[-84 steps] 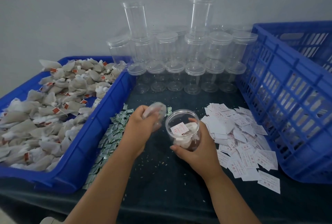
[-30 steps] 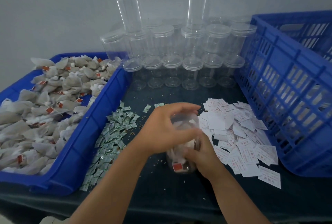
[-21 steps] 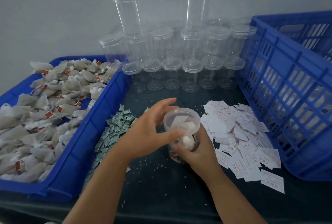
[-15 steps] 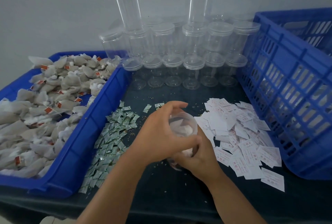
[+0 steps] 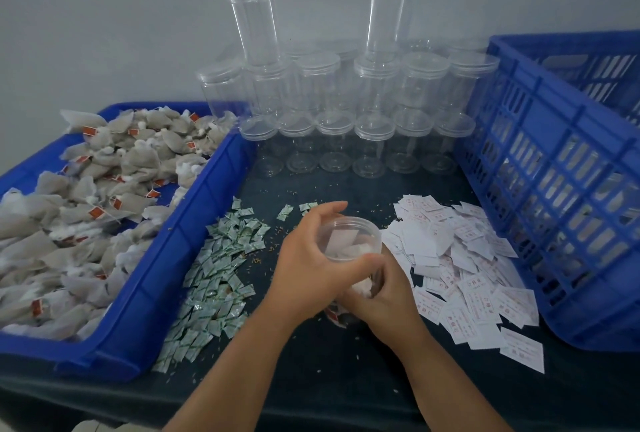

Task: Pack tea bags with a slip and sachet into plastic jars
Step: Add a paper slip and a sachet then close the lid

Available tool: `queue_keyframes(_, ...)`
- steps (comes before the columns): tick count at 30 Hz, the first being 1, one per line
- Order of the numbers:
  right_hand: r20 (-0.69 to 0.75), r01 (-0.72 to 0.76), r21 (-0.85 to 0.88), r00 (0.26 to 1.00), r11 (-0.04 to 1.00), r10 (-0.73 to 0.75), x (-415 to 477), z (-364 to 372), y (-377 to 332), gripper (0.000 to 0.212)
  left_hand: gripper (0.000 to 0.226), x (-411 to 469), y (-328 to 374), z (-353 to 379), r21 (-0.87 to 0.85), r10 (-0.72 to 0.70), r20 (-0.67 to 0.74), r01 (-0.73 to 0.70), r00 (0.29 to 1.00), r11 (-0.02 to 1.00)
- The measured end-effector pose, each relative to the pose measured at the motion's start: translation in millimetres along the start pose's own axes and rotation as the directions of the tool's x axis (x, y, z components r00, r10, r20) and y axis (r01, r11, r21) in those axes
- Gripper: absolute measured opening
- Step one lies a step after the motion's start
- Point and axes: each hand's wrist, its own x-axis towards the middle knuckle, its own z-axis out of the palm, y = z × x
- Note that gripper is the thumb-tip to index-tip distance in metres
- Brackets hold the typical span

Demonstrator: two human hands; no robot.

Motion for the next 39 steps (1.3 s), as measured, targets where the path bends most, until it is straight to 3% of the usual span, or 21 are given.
queue_keyframes(4,0.059,-0.065,0.004,0.996,0.998,0.064,5.1,-2.2,-2.7,0.066,0.077,4.6,-6.8,-9.3,-0.061,0.01,0.069,-0.005,0.998,0.998)
queue_keyframes(8,0.062,-0.045,0.034,0.997,0.998,0.043,0.9,2.8,-7.2,0.061,0.087,4.5,-15.5,-8.3,-0.123,0.046,0.137,-0.029,0.99,0.992)
queue_keyframes(11,-0.016,0.006,-0.17,1.0,0.985,-0.008,-4.3,10.0,-12.0,0.069,0.07,-0.2,-21.2,-1.6,-0.185,0.043,0.078,-0.027,0.996,0.982)
queue_keyframes(14,-0.031,0.01,-0.51,0.999,0.86,-0.031,2.7,1.2,-31.1,0.098,0.053,4.4,-16.7,-7.4,-0.158,0.055,0.006,-0.054,0.998,0.986)
queue_keyframes(17,-0.003,-0.029,-0.491,1.0,0.87,0.031,10.5,-16.0,-65.3,0.117,0.051,11.8,-4.1,-6.5,-0.094,0.123,0.008,-0.121,0.992,0.988)
queue_keyframes(19,0.018,-0.008,-0.575,1.0,0.818,0.023,14.2,-27.8,-91.8,0.11,0.045,14.1,9.0,2.7,-0.113,0.152,0.013,-0.15,0.988,0.982)
queue_keyframes(24,0.01,0.049,-0.702,0.998,0.711,-0.059,7.6,-77.8,-163.9,0.066,0.033,31.8,44.4,25.7,-0.192,0.307,0.033,-0.295,0.951,0.936)
queue_keyframes(26,-0.021,0.063,-0.74,0.993,0.67,-0.116,2.9,-102.5,-196.0,0.065,0.027,44.5,52.5,34.7,-0.1,0.363,0.066,-0.356,0.929,0.929)
queue_keyframes(30,-0.134,0.04,-0.834,0.953,0.55,-0.273,5.4,-149.9,-260.2,0.064,0.025,68.9,60.8,65.2,0.111,0.39,0.262,-0.429,0.883,0.896)
queue_keyframes(32,-0.22,-0.004,-0.864,0.903,0.503,-0.37,17.3,-172.4,-286.5,0.061,0.03,79.4,60.2,84.8,0.194,0.413,0.297,-0.478,0.861,0.857)
queue_keyframes(34,-0.319,-0.101,-0.875,0.856,0.473,-0.407,34.3,-197.7,-307.4,0.077,0.027,88.4,55.6,103.0,0.192,0.433,0.303,-0.499,0.849,0.845)
queue_keyframes(37,-0.446,-0.319,-0.848,0.861,0.424,-0.243,69.0,-243.6,-326.5,0.102,0.024,98.7,43.5,123.2,0.156,0.411,0.314,-0.474,0.856,0.867)
queue_keyframes(39,-0.478,-0.437,-0.855,0.873,0.278,-0.1,95.0,-271.6,-327.7,0.105,0.02,104.5,32.2,130.2,0.137,0.38,0.315,-0.438,0.869,0.888)
